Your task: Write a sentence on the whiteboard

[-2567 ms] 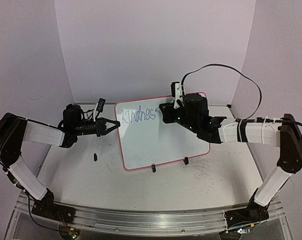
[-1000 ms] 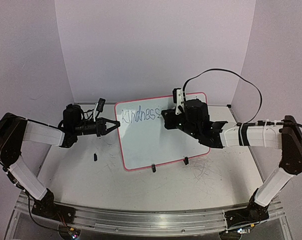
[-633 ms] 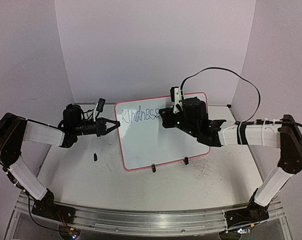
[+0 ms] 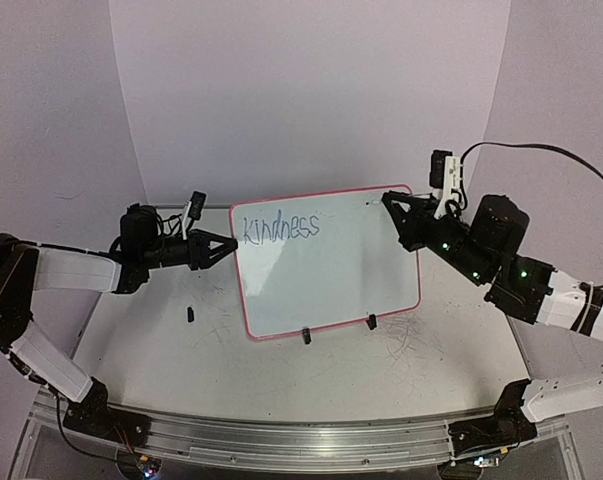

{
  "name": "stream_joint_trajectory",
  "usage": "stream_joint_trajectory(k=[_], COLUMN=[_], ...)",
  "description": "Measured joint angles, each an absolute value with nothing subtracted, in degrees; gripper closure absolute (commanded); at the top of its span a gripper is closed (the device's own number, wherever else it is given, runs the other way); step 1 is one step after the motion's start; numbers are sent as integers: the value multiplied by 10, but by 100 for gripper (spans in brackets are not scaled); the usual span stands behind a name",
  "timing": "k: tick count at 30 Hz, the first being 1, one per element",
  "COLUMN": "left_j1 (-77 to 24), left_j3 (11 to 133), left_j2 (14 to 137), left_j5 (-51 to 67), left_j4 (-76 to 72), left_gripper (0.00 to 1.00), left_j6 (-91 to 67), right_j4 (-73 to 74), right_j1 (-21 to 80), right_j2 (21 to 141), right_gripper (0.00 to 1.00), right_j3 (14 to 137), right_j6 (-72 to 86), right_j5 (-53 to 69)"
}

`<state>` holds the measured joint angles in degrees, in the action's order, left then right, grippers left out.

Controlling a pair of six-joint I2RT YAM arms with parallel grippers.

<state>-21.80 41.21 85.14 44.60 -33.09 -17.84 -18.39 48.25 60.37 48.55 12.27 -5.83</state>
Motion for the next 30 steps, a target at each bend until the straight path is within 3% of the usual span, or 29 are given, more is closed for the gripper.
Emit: stream_joint_trajectory(k=[2, 6, 17, 21, 30], left_j1=[-218, -218, -165, -142, -145], left_j3=[412, 412, 467, 495, 542], left_j2=[825, 783, 829, 853, 920], left_j5=[436, 409, 416, 420, 430], left_j4=[-319, -296, -255, -254, -253], left_gripper=[9, 1, 2, 21, 15], left_j6=[-179, -199, -315, -330, -341], right_j4=[-169, -145, -137, -135, -137], right_j1=[482, 482, 482, 482, 482], right_j2=[603, 603, 700, 718, 758], right_gripper=[100, 100, 100, 100, 100], right_j3=[478, 474, 510, 519, 560], right_j6=[109, 84, 54, 56, 30], right_j5=[-69, -99, -135, -135, -142])
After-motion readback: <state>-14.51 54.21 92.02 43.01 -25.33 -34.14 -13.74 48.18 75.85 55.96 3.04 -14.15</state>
